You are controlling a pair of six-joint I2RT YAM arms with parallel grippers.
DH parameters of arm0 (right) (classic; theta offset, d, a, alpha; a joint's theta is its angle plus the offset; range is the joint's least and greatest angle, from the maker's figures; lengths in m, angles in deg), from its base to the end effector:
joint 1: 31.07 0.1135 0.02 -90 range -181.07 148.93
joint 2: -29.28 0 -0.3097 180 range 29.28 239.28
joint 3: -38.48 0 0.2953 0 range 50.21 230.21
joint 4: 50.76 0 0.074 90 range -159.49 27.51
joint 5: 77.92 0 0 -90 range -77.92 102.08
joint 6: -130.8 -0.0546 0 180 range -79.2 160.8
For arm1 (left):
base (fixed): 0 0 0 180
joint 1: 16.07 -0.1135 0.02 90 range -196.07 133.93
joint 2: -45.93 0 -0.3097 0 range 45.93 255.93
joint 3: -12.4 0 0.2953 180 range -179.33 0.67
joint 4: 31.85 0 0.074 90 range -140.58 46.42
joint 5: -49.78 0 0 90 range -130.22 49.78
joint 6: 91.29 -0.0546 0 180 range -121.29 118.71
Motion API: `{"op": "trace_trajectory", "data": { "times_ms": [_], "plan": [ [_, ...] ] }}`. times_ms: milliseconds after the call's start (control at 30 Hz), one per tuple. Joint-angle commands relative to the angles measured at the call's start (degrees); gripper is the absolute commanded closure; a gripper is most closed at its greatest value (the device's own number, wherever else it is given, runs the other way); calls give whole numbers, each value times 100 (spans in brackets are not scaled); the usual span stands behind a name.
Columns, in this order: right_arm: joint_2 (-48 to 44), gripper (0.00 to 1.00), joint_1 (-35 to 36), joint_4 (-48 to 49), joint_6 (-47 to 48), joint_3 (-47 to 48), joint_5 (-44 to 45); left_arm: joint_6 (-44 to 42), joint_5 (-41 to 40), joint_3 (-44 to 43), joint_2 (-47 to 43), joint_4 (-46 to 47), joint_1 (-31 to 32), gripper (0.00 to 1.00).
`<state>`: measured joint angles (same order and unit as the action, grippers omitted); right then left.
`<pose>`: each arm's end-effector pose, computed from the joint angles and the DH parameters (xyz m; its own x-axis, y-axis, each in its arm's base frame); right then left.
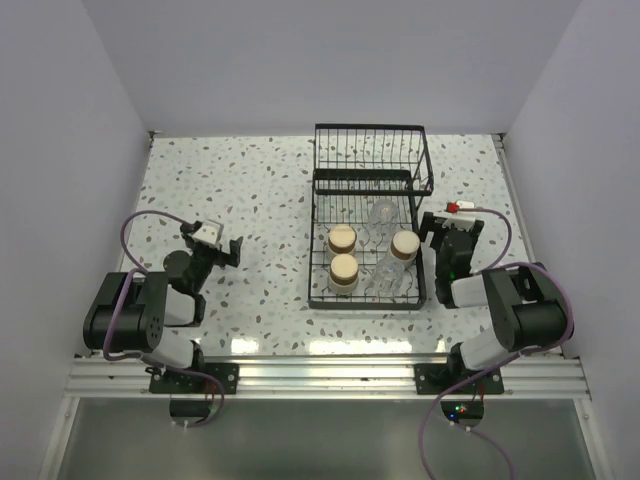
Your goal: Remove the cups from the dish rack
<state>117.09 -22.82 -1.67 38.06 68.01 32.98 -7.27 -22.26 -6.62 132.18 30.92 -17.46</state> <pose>0.2867 0.0219 0.1518 -0.1476 0.0237 -0.9888 0.2218 0.9750 -0.0097 0.2399 -0.0110 0.1405 -0.0477 0.0980 -0.9940 0.2908 0.9534 0.0800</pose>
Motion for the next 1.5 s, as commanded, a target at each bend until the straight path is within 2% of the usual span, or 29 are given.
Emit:
{"op": "trace_trajectory", "data": {
  "times_ms": [0,67,133,200,233,267,300,333,367,433,500,533,600,667,733,900,1033,1133,1267,1467],
  "plan": [
    [-9,2,54,62,2,109,-79,70,-20,-88,23,627,-37,0],
    [-333,2,63,-516,-103,171,202,62,-20,-88,23,618,-37,0],
    [-1131,2,54,-1183,-191,381,361,62,-12,-97,23,618,-37,0],
    [-2112,2,45,-2902,-770,670,458,70,-3,-141,40,557,-37,0],
    [-2362,2,54,-4188,-928,1081,406,79,-37,-132,14,653,-37,0],
    [-2591,2,54,-4723,-1182,1276,266,131,-81,-280,-239,332,-46,0],
    [-2968,2,45,-5181,-1289,1609,204,228,-447,-578,-467,-1186,-46,0],
    [-3128,2,45,-5603,-1395,1760,160,298,-581,-1486,-687,-2106,-46,0],
    [-3286,2,54,-6329,-1561,1901,81,299,-539,-1930,-872,-2828,-46,0],
    [-3663,6,54,-6923,-1633,2269,-358,212,13,-2825,-935,-4146,-46,0],
    [-3823,12,63,-7574,-1624,2577,-988,167,487,-3242,-1110,-4880,-37,0],
    [-3841,14,63,-7889,-1598,2675,-1279,141,603,-3661,-1189,-5736,-28,0],
    [-3737,13,124,-8146,-1501,2868,-1720,-17,831,-4059,-1357,-6593,-37,0],
    [-3448,2,500,-8645,-1588,3167,-1416,-305,1113,-4587,-1445,-7884,-37,0],
    [-3315,2,1009,-8893,-1738,3309,-671,-500,1166,-5043,-1498,-8955,-37,0],
    [-3218,2,1898,-8876,-2493,3185,-369,-1098,1175,-5484,-1779,-10365,-37,0],
    [-2963,2,3126,-9482,-2959,3344,913,-1318,1508,-5774,-1806,-11052,-28,0],
    [-2473,2,3463,-9764,-3205,3405,1126,-1327,1693,-5810,-1823,-11255,-37,0],
    [-2066,2,3534,-9738,-3513,3283,1240,-1327,1703,-5801,-1841,-11299,-37,0],
    [-2250,2,3552,-9387,-3514,2984,1101,-1388,1746,-5836,-1893,-11423,-28,0]
  ]
}}
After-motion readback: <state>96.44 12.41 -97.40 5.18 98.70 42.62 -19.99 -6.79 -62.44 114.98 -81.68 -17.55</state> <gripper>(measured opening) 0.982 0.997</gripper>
